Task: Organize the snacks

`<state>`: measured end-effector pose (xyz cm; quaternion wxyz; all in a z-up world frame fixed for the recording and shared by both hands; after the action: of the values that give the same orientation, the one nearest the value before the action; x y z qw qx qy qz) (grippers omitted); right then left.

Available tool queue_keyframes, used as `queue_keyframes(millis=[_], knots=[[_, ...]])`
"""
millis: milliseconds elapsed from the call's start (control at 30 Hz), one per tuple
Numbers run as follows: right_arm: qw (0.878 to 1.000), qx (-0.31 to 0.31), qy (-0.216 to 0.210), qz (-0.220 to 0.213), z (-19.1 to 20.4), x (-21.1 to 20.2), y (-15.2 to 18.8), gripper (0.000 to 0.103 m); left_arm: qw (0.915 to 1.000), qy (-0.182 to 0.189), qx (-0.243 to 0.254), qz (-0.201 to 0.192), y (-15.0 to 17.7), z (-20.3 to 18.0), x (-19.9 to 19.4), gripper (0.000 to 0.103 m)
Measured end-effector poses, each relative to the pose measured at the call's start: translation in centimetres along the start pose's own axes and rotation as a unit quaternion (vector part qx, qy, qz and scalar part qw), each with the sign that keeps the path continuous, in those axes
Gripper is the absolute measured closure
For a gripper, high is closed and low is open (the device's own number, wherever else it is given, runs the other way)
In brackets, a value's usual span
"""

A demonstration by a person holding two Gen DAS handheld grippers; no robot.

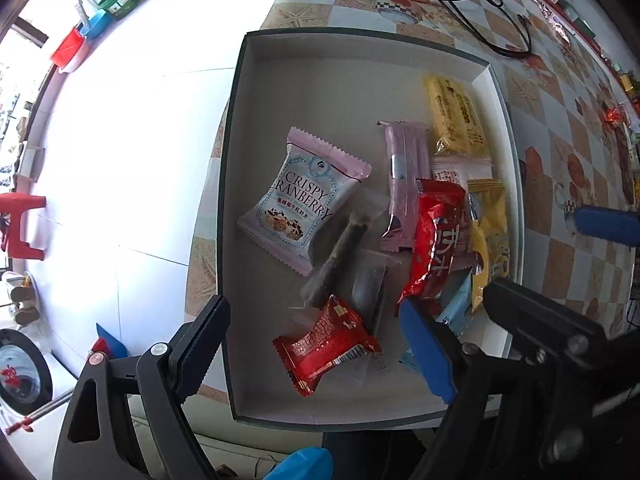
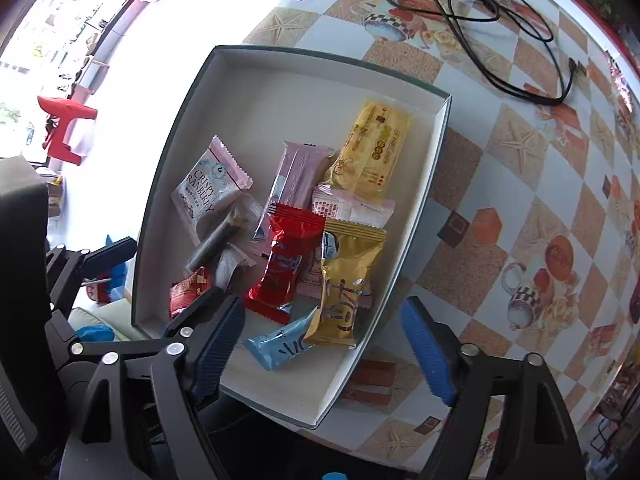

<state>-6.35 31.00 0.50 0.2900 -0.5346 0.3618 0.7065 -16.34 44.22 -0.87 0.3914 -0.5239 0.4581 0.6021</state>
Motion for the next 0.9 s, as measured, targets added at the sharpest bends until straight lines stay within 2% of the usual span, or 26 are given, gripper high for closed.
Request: queue_keyframes(millis=[400, 900], knots=[[0.999, -0.013, 0.033, -0.029, 0.6, -1.4, 0.5, 0.0, 0.9999, -0.012, 0.01, -0.005, 0.5, -0.3, -0.5, 0.014], [0.999, -0.008, 0.037, -0.033, 0.5, -2.0, 0.6, 0.0, 0.999, -0.024, 0.036, -0.011, 0.6, -1.1, -1.7, 0.014]])
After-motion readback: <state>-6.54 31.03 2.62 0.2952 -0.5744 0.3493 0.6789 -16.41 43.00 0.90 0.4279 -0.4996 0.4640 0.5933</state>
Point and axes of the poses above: each gripper's, at about its wrist camera, not at the fingertips, and x roughly the way its jaws point, z to its left, y to its underside, the point moved 8 cm from there along x, roughly the way its jaws point, and after that the axes turned 10 degrees about z, right-handed, at the moved point
